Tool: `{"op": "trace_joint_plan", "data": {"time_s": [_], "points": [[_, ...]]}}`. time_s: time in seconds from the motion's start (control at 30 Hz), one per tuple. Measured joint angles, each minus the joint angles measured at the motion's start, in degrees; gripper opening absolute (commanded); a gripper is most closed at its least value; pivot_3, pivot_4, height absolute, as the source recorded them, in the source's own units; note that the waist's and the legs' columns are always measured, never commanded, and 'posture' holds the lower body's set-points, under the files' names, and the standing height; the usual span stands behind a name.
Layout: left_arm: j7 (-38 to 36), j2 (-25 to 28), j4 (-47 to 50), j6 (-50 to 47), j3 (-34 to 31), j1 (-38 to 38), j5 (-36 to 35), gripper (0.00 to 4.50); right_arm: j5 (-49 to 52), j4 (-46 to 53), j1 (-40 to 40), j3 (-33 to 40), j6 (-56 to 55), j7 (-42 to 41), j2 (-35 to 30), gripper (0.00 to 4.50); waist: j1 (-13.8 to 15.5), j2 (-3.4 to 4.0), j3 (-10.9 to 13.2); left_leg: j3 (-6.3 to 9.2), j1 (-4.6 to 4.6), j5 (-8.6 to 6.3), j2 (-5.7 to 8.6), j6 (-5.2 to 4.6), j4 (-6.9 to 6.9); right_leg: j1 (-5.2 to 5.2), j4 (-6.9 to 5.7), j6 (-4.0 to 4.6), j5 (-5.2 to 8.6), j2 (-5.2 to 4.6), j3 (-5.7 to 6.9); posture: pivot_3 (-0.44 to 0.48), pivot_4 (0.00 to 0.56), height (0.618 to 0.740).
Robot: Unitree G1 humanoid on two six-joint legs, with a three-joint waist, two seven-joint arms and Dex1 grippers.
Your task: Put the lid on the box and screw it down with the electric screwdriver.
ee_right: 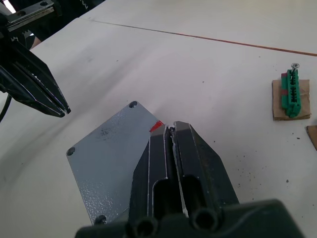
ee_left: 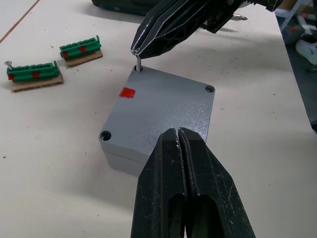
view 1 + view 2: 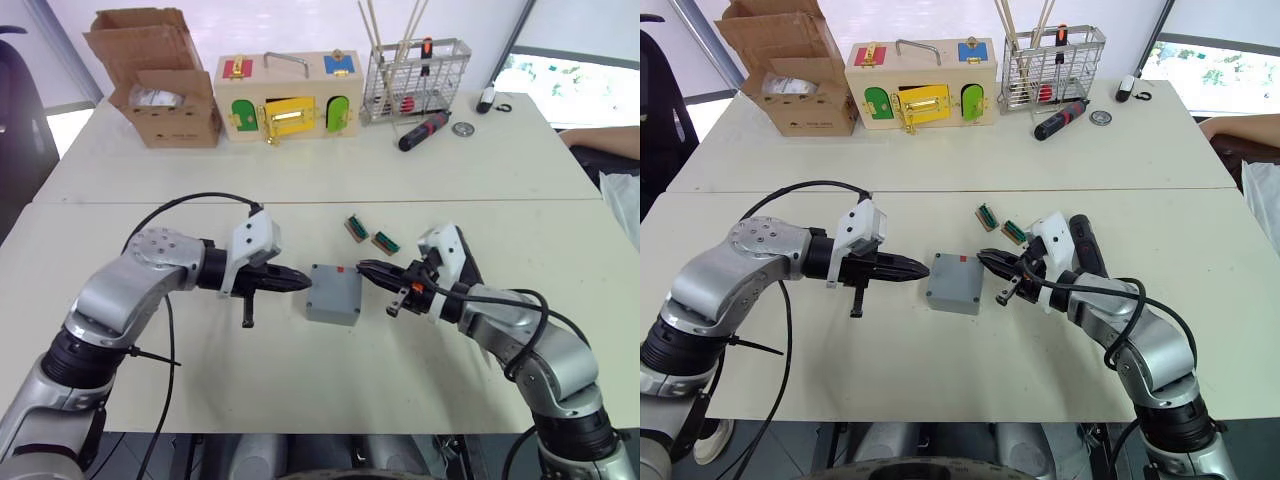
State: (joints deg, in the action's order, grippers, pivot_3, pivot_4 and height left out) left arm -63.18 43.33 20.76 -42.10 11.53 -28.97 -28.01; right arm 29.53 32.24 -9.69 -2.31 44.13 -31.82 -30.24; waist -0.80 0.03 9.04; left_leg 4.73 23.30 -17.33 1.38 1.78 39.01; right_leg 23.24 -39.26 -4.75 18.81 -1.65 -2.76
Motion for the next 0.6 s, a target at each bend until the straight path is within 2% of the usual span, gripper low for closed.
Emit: {"op": "trace_joint_plan", "data": {"time_s": [0.6], "points": [[0.2, -0.6, 0.0, -0.1, 0.1, 0.0, 0.0, 0.00, 0.5, 0.0, 0.8, 0.6, 0.5, 0.0, -0.1, 0.04, 0.0, 0.00, 0.0, 0.00, 0.00, 0.00, 0.00, 0.00, 0.00, 0.00, 0.00, 0.00, 0.00, 0.00, 0.00, 0.000, 0.150, 0.740]]}}
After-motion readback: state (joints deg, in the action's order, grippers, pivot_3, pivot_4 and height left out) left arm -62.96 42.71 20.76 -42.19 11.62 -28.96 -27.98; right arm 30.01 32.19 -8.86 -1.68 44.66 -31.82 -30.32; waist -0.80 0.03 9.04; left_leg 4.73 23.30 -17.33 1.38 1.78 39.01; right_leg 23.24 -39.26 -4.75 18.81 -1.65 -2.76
